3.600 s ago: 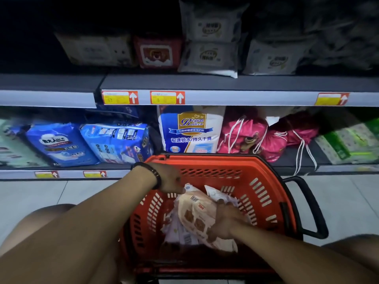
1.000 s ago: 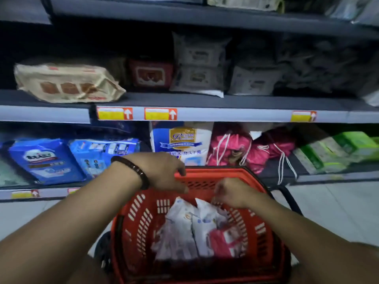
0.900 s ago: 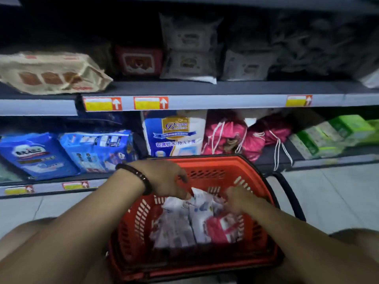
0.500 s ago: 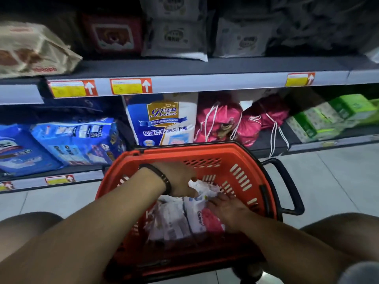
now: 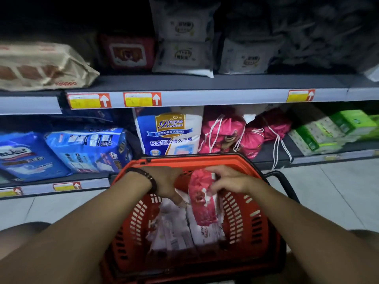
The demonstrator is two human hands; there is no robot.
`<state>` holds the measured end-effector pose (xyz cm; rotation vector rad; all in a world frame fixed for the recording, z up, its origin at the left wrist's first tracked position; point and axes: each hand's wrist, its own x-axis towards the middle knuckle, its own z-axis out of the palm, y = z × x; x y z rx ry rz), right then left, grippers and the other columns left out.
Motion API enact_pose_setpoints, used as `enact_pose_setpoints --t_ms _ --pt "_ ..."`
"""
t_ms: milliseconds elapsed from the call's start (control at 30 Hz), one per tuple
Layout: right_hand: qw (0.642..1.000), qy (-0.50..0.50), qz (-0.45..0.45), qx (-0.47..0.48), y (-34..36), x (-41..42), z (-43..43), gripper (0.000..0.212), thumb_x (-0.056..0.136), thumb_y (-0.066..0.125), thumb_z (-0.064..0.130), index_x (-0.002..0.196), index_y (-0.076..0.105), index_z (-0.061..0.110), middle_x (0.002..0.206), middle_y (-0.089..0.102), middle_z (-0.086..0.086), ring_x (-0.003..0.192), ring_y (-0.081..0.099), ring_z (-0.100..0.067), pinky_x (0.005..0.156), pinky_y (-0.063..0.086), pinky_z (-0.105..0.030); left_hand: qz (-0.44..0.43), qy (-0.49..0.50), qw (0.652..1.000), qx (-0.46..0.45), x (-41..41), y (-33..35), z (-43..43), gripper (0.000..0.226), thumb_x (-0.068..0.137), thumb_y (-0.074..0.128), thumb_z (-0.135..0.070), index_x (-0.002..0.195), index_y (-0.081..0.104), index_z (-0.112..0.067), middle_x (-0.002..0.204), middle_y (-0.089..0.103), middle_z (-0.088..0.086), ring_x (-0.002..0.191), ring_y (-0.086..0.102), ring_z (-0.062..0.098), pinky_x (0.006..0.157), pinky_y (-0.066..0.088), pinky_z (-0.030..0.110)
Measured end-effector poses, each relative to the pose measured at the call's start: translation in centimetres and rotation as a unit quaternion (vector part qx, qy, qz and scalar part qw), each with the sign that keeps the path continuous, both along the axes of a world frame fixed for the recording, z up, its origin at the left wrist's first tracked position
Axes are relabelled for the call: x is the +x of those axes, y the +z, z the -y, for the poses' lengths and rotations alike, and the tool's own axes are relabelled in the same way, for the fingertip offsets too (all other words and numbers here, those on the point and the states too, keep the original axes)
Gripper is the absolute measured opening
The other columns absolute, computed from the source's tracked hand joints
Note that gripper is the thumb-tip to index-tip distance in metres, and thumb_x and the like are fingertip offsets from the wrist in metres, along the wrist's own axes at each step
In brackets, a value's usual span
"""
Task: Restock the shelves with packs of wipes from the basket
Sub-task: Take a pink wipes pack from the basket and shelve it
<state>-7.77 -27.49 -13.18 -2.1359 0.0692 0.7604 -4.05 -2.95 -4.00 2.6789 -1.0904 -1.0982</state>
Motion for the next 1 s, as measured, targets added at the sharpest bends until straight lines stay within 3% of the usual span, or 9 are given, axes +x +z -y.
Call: enact_pose_setpoints --t_ms 100,167,267,367,467,633,800,900,1000 --pt "0.988 -0.05 0.05 0.135 3.2 0.5 -1.3 0.084 0.047 0.083 0.035 0.124 0.069 0.005 0.11 0.068 -0.008 0.104 0.064 -0.03 0.092 0.049 -0.037 -0.107 0.066 0.98 -0.154 0.0 -0.1 -0.8 0.083 0.082 0.088 -0.04 0.149 0.039 -0.043 0.136 0.046 -0.039 0.125 0.052 -0.017 0.1 0.033 0.003" --pt "0.968 -0.078 0.08 0.224 4.9 0.3 -1.9 0.085 0.047 0.071 0.025 0.12 0.059 -0.016 0.1 0.064 -0.016 0.092 0.058 -0.03 0.081 0.046 -0.036 -0.171 0.15 0.944 -0.239 -0.2 -0.3 -1.1 0.075 0.083 0.089 -0.034 0.143 0.045 -0.041 0.126 0.064 -0.033 0.11 0.06 -0.022 0.092 0.042 0.002" --pt "0.93 -0.157 0.09 0.319 5.9 -0.1 -2.6 0.075 0.047 0.068 0.02 0.12 0.064 0.001 0.101 0.066 -0.017 0.097 0.06 -0.033 0.089 0.046 -0.042 -0.202 0.241 0.888 -0.336 -0.9 -0.1 -1.0 0.068 0.082 0.09 -0.022 0.139 0.052 -0.028 0.111 0.078 -0.016 0.103 0.072 -0.008 0.086 0.055 0.011" --pt "0.899 -0.261 0.101 0.337 6.0 -0.4 -3.8 0.064 0.053 0.077 0.028 0.113 0.066 0.009 0.103 0.068 -0.018 0.094 0.064 -0.032 0.087 0.05 -0.046 -0.158 0.292 0.855 -0.399 -1.3 -0.2 -1.0 0.094 0.065 0.095 -0.057 0.142 0.051 -0.027 0.121 0.078 -0.005 0.115 0.074 0.012 0.103 0.058 0.038" --pt "0.88 -0.345 0.125 0.301 6.8 -0.7 -5.2 0.055 0.077 0.083 0.053 0.113 0.073 0.012 0.111 0.079 -0.015 0.1 0.077 -0.032 0.1 0.058 -0.053 -0.159 0.348 0.802 -0.459 -1.8 0.9 -1.2 0.073 0.081 0.064 -0.065 0.137 0.057 -0.017 0.11 0.08 0.003 0.101 0.078 0.022 0.097 0.061 0.05" --pt "0.849 -0.4 0.13 0.318 9.7 -0.9 -5.5 0.042 0.101 0.062 0.051 0.112 0.077 0.014 0.104 0.082 -0.011 0.098 0.079 -0.033 0.099 0.059 -0.054 -0.242 0.427 0.722 -0.487 -1.8 3.5 -0.6 0.078 0.085 0.025 -0.081 0.12 0.065 -0.024 0.095 0.076 0.011 0.07 0.075 0.025 0.066 0.061 0.037" --pt "0.856 -0.37 0.208 0.295 11.4 -0.3 -7.0 0.036 0.096 0.072 0.047 0.107 0.082 0.014 0.101 0.082 -0.012 0.099 0.078 -0.035 0.101 0.058 -0.058 -0.226 0.457 0.672 -0.537 -2.0 3.9 0.1 0.066 0.08 0.073 -0.061 0.134 0.061 -0.023 0.106 0.082 0.003 0.087 0.081 0.023 0.07 0.065 0.043" --pt "0.859 -0.331 0.229 0.317 12.8 0.2 -7.7 0.034 0.094 0.071 0.042 0.114 0.08 0.015 0.108 0.081 -0.013 0.108 0.076 -0.038 0.105 0.055 -0.055 -0.196 0.483 0.631 -0.574 -1.2 4.8 0.4 0.054 0.087 0.08 -0.045 0.13 0.061 -0.018 0.102 0.081 0.004 0.089 0.08 0.027 0.076 0.066 0.052" --pt "0.87 -0.326 0.156 0.336 14.0 0.2 -7.9 0.052 0.077 0.076 0.055 0.124 0.072 0.032 0.117 0.08 -0.004 0.11 0.075 -0.037 0.099 0.056 -0.057 -0.187 0.489 0.582 -0.622 -0.2 5.9 -0.1 0.051 0.091 0.078 -0.037 0.131 0.057 -0.013 0.109 0.078 0.01 0.088 0.079 0.031 0.076 0.066 0.054"
